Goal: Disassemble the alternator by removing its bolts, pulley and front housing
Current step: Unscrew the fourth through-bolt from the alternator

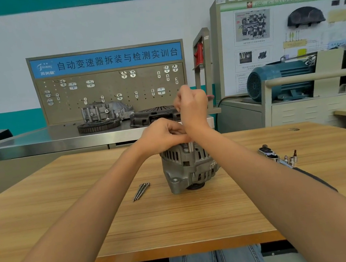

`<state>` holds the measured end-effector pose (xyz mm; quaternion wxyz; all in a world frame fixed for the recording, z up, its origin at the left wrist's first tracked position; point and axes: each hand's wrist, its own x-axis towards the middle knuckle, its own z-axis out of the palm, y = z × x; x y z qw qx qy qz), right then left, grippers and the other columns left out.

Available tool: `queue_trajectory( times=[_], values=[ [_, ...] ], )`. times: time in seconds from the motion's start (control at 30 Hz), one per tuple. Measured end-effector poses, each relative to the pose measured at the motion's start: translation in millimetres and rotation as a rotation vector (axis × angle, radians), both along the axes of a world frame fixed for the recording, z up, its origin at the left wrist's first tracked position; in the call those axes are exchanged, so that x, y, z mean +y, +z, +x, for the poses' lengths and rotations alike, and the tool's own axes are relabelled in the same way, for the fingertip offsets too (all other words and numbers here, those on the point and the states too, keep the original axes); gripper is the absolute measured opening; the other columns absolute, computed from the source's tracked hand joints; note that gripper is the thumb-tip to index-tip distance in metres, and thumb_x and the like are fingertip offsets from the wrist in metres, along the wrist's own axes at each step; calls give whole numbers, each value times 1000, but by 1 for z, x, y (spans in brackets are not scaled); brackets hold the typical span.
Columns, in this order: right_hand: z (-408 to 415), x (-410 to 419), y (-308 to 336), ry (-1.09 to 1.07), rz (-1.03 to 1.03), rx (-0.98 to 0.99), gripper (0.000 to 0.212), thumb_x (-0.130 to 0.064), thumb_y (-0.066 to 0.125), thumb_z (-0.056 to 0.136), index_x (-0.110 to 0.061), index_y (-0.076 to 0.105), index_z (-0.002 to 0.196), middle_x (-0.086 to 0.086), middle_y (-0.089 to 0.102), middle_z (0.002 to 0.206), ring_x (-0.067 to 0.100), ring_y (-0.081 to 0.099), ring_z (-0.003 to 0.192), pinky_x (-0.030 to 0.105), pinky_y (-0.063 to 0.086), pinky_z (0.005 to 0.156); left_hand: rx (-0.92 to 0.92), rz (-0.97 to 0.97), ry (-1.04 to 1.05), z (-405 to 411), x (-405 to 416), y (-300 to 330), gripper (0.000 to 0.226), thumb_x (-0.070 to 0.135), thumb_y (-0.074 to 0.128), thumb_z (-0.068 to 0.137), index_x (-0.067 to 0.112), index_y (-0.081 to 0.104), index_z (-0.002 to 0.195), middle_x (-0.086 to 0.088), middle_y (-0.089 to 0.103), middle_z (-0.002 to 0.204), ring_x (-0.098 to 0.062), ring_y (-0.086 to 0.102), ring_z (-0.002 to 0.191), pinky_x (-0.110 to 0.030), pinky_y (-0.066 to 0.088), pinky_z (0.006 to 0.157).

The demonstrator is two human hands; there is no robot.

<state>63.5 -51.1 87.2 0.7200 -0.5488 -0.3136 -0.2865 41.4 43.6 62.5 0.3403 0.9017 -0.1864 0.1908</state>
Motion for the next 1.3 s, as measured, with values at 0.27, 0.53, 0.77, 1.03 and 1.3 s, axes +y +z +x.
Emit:
queue_trajectory(
  times=[0.27,0.53,0.77,1.03,1.3],
  values=[
    [8,4,-1,171,16,71,45,-11,40,86,-14,34,41,-3,33,40,12,33,45,29,35,57,24,-43,-46,4,7,-1,12,20,75,76,27,71,68,2,67,63,-6,55,61,-30,43,67],
    [3,3,-4,124,-55,16,31,-20,38,73,-12,36,43,2,31,44,13,31,48,24,31,52,155,-58,-171,-3,12,7,24,6,69,83,30,73,81,10,74,76,0,68,77,-10,48,72],
    [2,8,-20,-1065,-793,-272,21,-33,44,83,-14,53,81,1,38,77,19,32,75,35,29,76,-25,-34,-98,3,9,4,35,-6,60,81,28,51,82,12,55,76,14,53,61,-4,38,54],
    [-4,8,-21,-1003,-719,-265,23,-31,45,82,-10,53,88,2,37,82,19,37,80,33,30,81,6,-33,-124,0,12,6,39,-3,61,83,31,47,94,9,56,86,16,55,68,-5,42,58],
    [2,-5,-6,-58,-249,-63,36,-12,43,87,-12,36,51,2,34,52,16,34,56,30,32,60,203,-27,-108,-3,12,9,8,15,70,83,21,72,89,1,73,83,-11,65,81,-24,48,76]
  ],
)
